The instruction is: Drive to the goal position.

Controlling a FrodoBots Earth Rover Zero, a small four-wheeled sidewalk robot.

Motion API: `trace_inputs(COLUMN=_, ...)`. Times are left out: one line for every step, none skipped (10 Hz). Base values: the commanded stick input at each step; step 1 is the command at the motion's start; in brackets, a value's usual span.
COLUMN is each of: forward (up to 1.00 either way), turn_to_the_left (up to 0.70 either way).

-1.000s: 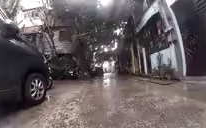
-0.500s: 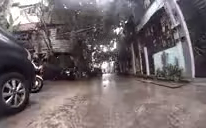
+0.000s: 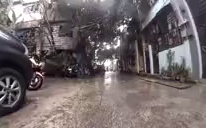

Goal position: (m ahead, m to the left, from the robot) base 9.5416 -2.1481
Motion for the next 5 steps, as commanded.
trace_inputs(forward=0.00, turn_to_the_left=0.00)
trace_inputs(forward=0.00, turn_to_the_left=0.00)
trace_inputs(forward=0.00, turn_to_the_left=0.00)
trace_inputs(forward=0.99, turn_to_the_left=0.00)
trace_inputs(forward=0.99, turn_to_the_left=0.00)
